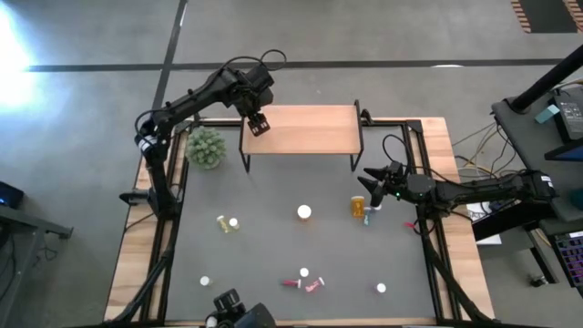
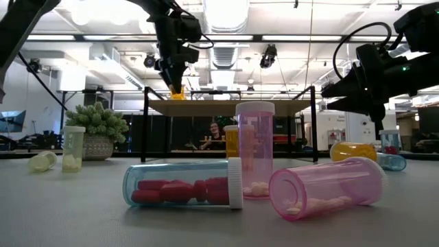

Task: Pick and place medicine bottles onto shelf by color
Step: Put the left orange pill bottle on the shelf

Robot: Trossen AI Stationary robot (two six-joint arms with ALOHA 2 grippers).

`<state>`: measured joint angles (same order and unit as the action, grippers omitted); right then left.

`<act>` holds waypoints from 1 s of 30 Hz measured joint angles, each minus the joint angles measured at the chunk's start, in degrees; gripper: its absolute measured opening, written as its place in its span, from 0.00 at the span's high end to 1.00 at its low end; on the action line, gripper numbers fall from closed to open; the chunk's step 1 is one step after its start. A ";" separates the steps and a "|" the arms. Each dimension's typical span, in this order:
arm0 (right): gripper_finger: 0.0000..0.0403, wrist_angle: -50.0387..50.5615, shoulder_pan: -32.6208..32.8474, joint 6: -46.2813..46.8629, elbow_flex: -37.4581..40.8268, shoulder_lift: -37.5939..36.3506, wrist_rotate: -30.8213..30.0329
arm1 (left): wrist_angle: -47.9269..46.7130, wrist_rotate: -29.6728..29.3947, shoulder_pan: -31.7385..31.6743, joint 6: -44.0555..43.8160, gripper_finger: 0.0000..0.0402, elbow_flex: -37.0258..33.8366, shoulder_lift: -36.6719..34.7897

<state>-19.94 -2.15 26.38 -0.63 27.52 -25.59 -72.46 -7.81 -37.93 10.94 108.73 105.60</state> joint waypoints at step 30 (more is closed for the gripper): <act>0.44 0.00 0.00 0.00 0.00 0.01 0.00 | 7.70 -0.85 0.00 -0.09 0.44 -0.16 0.04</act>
<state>-19.94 -2.15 26.38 -0.63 27.53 -25.58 -64.75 -8.66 -37.93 10.85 108.57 105.65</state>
